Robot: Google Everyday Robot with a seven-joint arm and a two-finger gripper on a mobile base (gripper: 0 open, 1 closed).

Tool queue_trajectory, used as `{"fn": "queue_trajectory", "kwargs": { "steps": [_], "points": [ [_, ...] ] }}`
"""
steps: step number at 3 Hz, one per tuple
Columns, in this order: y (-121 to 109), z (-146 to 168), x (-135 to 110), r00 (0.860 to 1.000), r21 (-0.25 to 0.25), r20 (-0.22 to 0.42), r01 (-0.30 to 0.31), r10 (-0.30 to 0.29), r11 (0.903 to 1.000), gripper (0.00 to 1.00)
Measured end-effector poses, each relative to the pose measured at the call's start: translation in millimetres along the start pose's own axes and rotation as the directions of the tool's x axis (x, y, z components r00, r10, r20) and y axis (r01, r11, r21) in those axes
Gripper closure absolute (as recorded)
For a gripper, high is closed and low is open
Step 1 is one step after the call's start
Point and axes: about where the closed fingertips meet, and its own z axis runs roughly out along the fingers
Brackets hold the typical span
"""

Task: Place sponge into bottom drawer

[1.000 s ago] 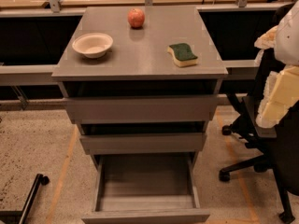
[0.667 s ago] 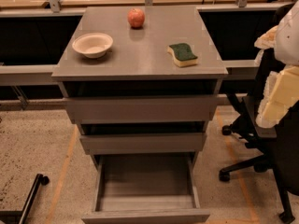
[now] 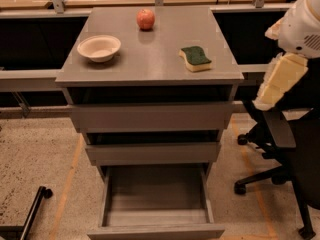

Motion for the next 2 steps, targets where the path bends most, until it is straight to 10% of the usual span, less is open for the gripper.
{"fn": "queue_trajectory", "kwargs": {
  "steps": [2],
  "points": [
    [-3.0, 14.7, 6.7, 0.996, -0.012, 0.003, -0.086, 0.086, 0.9962, 0.00]
  ]
}}
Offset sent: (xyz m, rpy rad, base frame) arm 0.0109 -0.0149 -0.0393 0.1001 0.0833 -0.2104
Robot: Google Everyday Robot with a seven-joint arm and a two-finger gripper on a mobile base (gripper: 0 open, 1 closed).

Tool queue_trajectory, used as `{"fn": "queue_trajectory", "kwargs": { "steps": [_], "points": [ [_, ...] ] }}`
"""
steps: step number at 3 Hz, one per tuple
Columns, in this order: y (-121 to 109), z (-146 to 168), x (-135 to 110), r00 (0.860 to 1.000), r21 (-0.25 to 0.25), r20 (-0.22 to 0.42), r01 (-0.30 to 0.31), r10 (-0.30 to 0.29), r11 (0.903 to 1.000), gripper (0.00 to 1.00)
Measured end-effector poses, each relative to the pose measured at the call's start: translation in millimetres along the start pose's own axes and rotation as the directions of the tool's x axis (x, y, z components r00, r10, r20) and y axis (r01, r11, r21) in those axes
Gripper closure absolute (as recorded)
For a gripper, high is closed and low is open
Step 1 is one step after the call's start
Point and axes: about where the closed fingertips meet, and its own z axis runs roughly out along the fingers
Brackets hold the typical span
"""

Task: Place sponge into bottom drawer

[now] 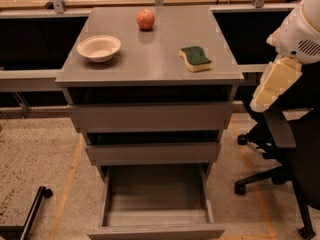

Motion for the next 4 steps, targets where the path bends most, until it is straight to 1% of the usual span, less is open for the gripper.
{"fn": "queue_trajectory", "kwargs": {
  "steps": [1, 2, 3, 4],
  "points": [
    [-18.5, 20.4, -6.1, 0.994, -0.017, 0.084, -0.073, 0.074, 0.9972, 0.00],
    [-56.9, 51.2, -17.2, 0.972, -0.032, 0.183, -0.142, 0.145, 0.9894, 0.00],
    [-85.2, 75.8, -26.9, 0.959, -0.044, 0.224, -0.166, 0.172, 0.9851, 0.00],
    [-88.7, 79.1, -27.2, 0.958, -0.046, 0.227, -0.169, 0.175, 0.9846, 0.00]
  ]
}}
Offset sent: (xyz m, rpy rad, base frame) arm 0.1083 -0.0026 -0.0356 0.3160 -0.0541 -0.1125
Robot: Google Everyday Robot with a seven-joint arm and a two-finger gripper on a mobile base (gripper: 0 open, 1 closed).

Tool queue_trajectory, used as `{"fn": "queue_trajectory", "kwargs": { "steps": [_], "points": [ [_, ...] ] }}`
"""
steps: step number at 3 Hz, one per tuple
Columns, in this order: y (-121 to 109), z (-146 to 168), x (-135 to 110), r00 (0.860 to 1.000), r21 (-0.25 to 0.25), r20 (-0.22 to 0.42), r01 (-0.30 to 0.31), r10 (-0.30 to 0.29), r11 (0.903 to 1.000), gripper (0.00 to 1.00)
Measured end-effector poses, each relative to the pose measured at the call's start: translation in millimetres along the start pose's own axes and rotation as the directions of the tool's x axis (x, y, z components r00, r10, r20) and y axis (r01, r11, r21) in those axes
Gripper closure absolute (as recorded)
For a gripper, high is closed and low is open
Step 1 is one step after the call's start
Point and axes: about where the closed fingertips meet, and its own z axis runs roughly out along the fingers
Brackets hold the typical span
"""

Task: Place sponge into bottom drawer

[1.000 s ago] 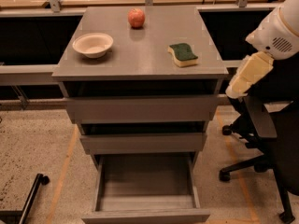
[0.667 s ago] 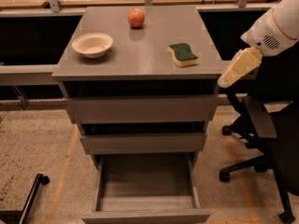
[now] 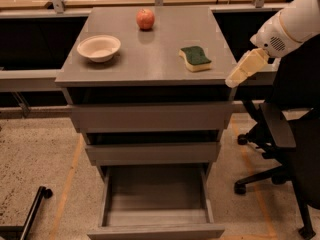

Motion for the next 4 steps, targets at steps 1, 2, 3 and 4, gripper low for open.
{"fn": "queue_trajectory", "kwargs": {
  "steps": [1, 2, 3, 4],
  "points": [
    [-2.4, 10.6, 6.3, 0.994, 0.015, 0.026, -0.104, 0.104, 0.9945, 0.00],
    [-22.4, 35.2, -0.6, 0.978, 0.056, 0.091, -0.193, 0.188, 0.9796, 0.00],
    [-46.4, 67.8, -14.3, 0.967, 0.065, 0.139, -0.222, 0.212, 0.9729, 0.00],
    [-48.4, 70.6, -14.2, 0.967, 0.065, 0.142, -0.224, 0.213, 0.9725, 0.00]
  ]
}}
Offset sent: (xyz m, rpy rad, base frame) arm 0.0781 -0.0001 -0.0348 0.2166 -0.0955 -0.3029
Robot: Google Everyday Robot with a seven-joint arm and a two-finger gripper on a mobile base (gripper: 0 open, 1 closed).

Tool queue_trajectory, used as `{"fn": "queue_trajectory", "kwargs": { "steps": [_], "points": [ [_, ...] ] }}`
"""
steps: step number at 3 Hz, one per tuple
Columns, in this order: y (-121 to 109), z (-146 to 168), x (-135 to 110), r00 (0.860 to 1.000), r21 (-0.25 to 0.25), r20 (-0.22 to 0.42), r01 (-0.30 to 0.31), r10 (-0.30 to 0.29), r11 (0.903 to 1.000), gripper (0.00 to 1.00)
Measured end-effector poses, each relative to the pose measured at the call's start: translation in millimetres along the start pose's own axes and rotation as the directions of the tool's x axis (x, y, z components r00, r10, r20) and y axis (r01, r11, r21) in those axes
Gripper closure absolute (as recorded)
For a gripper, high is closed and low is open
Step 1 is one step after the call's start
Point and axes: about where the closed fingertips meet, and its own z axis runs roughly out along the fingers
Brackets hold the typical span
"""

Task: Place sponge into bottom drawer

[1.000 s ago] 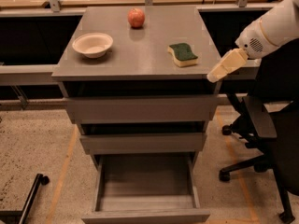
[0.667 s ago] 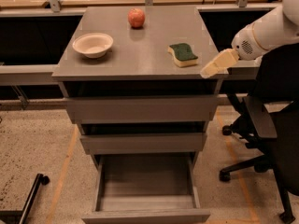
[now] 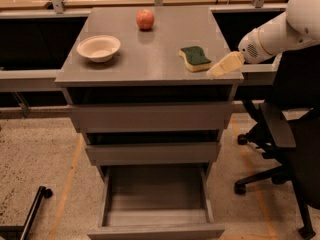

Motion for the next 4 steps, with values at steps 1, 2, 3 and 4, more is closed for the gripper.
{"fn": "queue_trajectory", "kwargs": {
  "steps": [1, 2, 3, 4],
  "points": [
    [-0.8, 3.5, 10.8, 0.998, 0.001, -0.020, -0.059, 0.059, 0.9982, 0.00],
    [0.6, 16.8, 2.7, 0.995, -0.002, 0.026, -0.094, 0.095, 0.9955, 0.00],
    [2.2, 31.2, -13.5, 0.993, -0.004, 0.071, -0.091, 0.091, 0.9959, 0.00],
    [6.3, 52.3, -28.9, 0.992, -0.034, 0.101, -0.078, 0.081, 0.9964, 0.00]
  ]
}}
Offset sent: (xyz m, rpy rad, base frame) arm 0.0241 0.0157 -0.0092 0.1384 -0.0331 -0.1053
